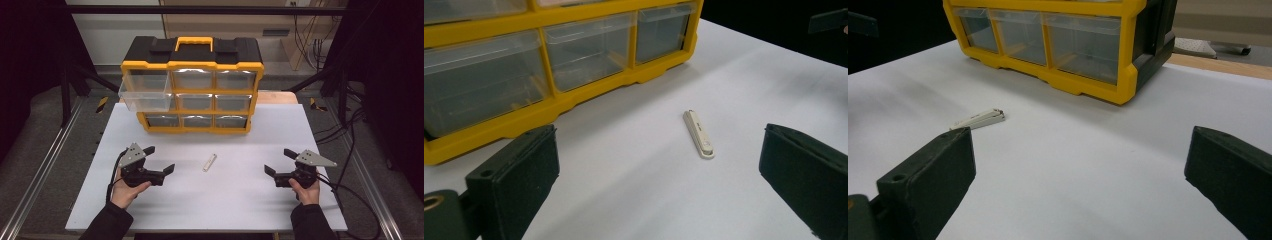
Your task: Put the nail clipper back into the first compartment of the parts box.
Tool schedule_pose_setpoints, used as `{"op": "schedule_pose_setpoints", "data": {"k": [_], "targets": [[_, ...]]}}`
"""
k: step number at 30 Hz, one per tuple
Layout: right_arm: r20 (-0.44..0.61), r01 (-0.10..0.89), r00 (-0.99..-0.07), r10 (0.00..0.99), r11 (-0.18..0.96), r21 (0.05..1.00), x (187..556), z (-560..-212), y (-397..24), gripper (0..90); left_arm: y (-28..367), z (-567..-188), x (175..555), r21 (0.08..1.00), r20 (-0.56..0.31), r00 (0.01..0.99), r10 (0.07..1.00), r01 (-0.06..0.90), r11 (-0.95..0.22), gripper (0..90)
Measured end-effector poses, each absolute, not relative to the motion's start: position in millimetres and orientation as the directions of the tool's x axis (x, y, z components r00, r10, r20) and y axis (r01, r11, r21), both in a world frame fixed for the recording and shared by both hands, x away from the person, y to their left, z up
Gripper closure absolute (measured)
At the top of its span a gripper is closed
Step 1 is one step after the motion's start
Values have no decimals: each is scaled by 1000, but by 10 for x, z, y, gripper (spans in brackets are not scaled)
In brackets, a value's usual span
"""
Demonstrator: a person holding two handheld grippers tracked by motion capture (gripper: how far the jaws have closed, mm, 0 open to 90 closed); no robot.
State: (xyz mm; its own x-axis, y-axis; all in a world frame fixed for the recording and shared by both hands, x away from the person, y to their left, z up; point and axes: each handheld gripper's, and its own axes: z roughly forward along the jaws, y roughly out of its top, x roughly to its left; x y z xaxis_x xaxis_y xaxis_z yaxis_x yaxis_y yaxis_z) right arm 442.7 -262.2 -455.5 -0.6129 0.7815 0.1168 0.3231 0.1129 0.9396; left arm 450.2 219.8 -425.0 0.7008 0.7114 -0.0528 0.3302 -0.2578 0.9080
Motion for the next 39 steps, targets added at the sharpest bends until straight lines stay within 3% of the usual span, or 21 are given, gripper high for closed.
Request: {"op": "schedule_pose_setpoints", "data": {"k": [39], "targets": [[120, 325, -612, 782, 111, 939, 4425, -4556, -2621, 6, 1325, -4335, 4785, 869, -52, 766, 640, 350, -349, 28]]}}
